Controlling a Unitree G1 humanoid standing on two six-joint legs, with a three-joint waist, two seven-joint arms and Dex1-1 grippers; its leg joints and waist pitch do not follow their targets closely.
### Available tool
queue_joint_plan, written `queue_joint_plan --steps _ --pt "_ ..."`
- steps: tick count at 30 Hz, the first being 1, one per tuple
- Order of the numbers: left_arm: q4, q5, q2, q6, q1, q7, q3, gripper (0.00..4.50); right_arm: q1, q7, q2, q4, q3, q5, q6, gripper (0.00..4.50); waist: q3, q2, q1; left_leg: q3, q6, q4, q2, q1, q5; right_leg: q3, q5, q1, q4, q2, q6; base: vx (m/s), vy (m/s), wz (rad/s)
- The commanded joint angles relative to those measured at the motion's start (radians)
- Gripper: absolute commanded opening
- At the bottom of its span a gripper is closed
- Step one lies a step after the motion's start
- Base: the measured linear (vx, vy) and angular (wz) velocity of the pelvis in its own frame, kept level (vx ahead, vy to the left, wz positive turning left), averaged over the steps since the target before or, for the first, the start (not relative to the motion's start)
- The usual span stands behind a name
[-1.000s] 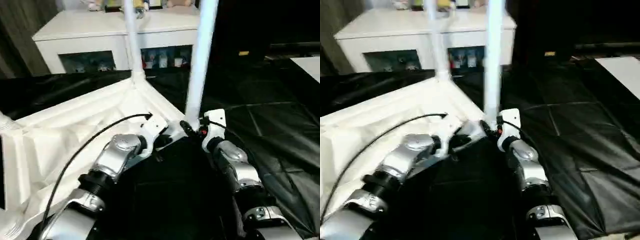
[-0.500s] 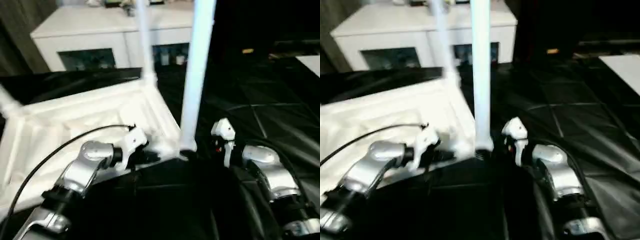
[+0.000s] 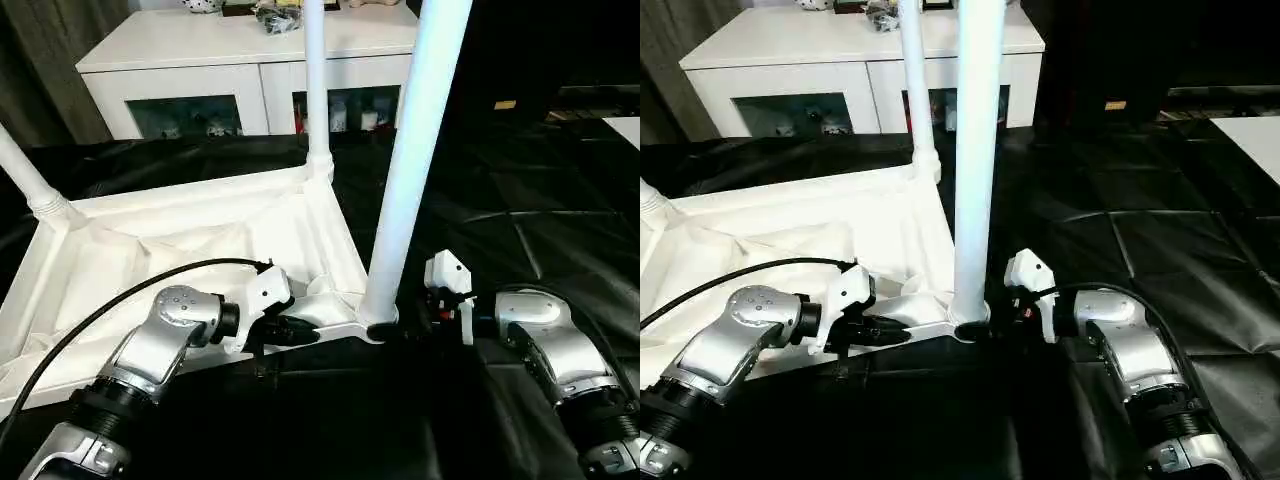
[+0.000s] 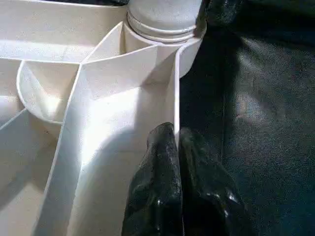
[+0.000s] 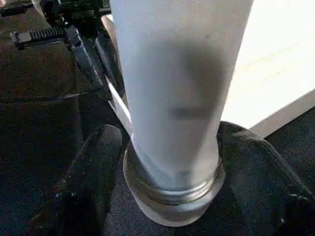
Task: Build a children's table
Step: Rotate leg to tighten
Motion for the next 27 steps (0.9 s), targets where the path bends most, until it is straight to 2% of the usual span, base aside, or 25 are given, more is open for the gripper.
queue_joint_plan --steps 1,12,13,14,15,16,17,18,19,20,21,22,23,24,25,26,27 --pt "-0.031 -0.011 0.002 0.009 -0.004 -0.001 0.0 0.0 0.005 0.027 0.007 0.004 0.039 -0.003 0.013 3.0 -0.059 -0.014 0.0 -0.025 0.085 -0.074 0.056 0.02 -0.163 0.03 -0.073 0.043 -0.06 -0.05 -0.281 0.0 0.0 0.0" --pt "-0.025 -0.005 0.001 0.008 0.0 0.002 -0.004 0.0 0.014 0.013 0.018 0.014 0.043 -0.019 0.012 2.26 -0.059 -0.015 -0.001 -0.025 0.087 -0.072 0.055 0.019 -0.163 0.031 -0.082 0.044 -0.06 -0.05 -0.281 0.0 0.0 0.0" --pt "-0.009 0.011 -0.013 0.009 -0.005 0.034 -0.004 0.0 0.01 -0.064 0.048 0.04 0.026 -0.031 0.017 2.22 -0.059 -0.018 -0.002 -0.025 0.086 -0.073 0.055 0.019 -0.164 0.031 -0.086 0.044 -0.061 -0.05 -0.281 0.0 0.0 0.0" --pt "-0.001 0.019 -0.021 0.011 -0.009 0.053 -0.003 0.0 0.005 -0.108 0.064 0.057 0.017 -0.04 0.017 2.18 -0.058 -0.016 -0.003 -0.026 0.084 -0.074 0.056 0.019 -0.167 0.031 -0.092 0.042 -0.061 -0.051 -0.28 0.0 0.0 0.0" --pt "-0.001 0.019 -0.021 0.011 -0.009 0.053 -0.003 0.0 0.005 -0.108 0.064 0.057 0.017 -0.04 0.017 2.18 -0.055 -0.014 -0.005 -0.026 0.071 -0.076 0.055 0.021 -0.188 0.031 -0.124 0.04 -0.066 -0.051 -0.275 0.0 0.0 0.0" --pt "0.028 0.036 -0.046 0.008 -0.024 0.104 0.003 0.0 0.001 -0.185 0.093 0.083 0.004 -0.057 0.014 2.16 -0.054 -0.015 -0.007 -0.027 0.062 -0.078 0.054 0.021 -0.205 0.031 -0.146 0.041 -0.068 -0.05 -0.271 0.0 0.0 0.0" --pt "0.069 0.058 -0.077 0.003 -0.046 0.169 0.008 0.0 -0.001 -0.269 0.128 0.106 -0.011 -0.069 0.021 2.14 -0.05 -0.018 -0.015 -0.027 0.037 -0.084 0.053 0.023 -0.249 0.033 -0.213 0.036 -0.075 -0.05 -0.252 0.0 0.0 0.0" --pt "0.079 0.063 -0.085 0.004 -0.052 0.185 0.01 0.0 -0.001 -0.289 0.136 0.11 -0.015 -0.071 0.023 2.12 -0.049 -0.018 -0.016 -0.027 0.024 -0.084 0.052 0.028 -0.267 0.033 -0.244 0.034 -0.08 -0.05 -0.244 0.0 0.0 0.0" --pt "0.141 0.093 -0.131 0.009 -0.088 0.285 0.019 0.0 -0.001 -0.408 0.186 0.133 -0.038 -0.085 0.035 2.12 -0.045 -0.019 -0.022 -0.028 -0.001 -0.088 0.05 0.031 -0.302 0.035 -0.304 0.03 -0.086 -0.05 -0.227 -0.051 0.002 0.03" --pt "0.176 0.102 -0.161 0.014 -0.111 0.344 0.03 0.0 -0.001 -0.469 0.214 0.137 -0.054 -0.084 0.054 2.11 -0.045 -0.02 -0.024 -0.031 -0.013 -0.089 0.049 0.033 -0.321 0.034 -0.338 0.03 -0.089 -0.05 -0.217 -0.051 0.002 0.03" --pt "0.189 0.103 -0.172 0.017 -0.12 0.364 0.034 0.0 -0.001 -0.493 0.226 0.138 -0.06 -0.084 0.06 2.11 -0.044 -0.021 -0.026 -0.035 -0.025 -0.092 0.049 0.035 -0.352 0.034 -0.394 0.03 -0.094 -0.054 -0.192 -0.055 0.007 0.01" --pt "0.205 0.106 -0.187 0.021 -0.132 0.392 0.04 0.0 0.0 -0.526 0.24 0.14 -0.068 -0.084 0.067 2.09 -0.042 -0.022 -0.027 -0.035 -0.029 -0.092 0.048 0.034 -0.36 0.034 -0.413 0.028 -0.098 -0.052 -0.18 0.0 0.0 0.0" --pt "0.238 0.106 -0.216 0.024 -0.155 0.442 0.053 0.0 -0.003 -0.587 0.268 0.148 -0.086 -0.083 0.079 2.09 -0.042 -0.019 -0.028 -0.036 -0.034 -0.095 0.048 0.037 -0.386 0.035 -0.431 0.022 -0.103 -0.052 -0.165 0.0 0.0 0.0" --pt "0.28 0.111 -0.253 0.028 -0.185 0.51 0.065 0.0 -0.01 -0.684 0.306 0.167 -0.113 -0.087 0.088 2.08 -0.043 -0.016 -0.029 -0.038 -0.037 -0.096 0.049 0.038 -0.391 0.035 -0.43 0.023 -0.103 -0.053 -0.163 0.0 0.0 0.0" --pt "0.312 0.117 -0.281 0.026 -0.207 0.561 0.072 0.0 -0.017 -0.764 0.336 0.185 -0.135 -0.09 0.092 2.07 -0.041 -0.014 -0.032 -0.036 -0.046 -0.096 0.046 0.043 -0.412 0.035 -0.444 0.015 -0.109 -0.05 -0.156 0.0 0.0 0.0" --pt "0.336 0.121 -0.301 0.023 -0.224 0.595 0.076 0.0 -0.024 -0.822 0.359 0.2 -0.153 -0.089 0.095 2.06 -0.043 -0.008 -0.032 -0.039 -0.052 -0.096 0.046 0.045 -0.421 0.034 -0.444 0.016 -0.107 -0.051 -0.156 0.0 0.0 0.0" --pt "0.349 0.123 -0.311 0.021 -0.232 0.612 0.077 0.0 -0.028 -0.853 0.372 0.209 -0.162 -0.088 0.096 2.05 -0.043 -0.012 -0.033 -0.042 -0.054 -0.099 0.046 0.043 -0.425 0.031 -0.439 0.021 -0.11 -0.052 -0.149 0.0 0.0 0.0"
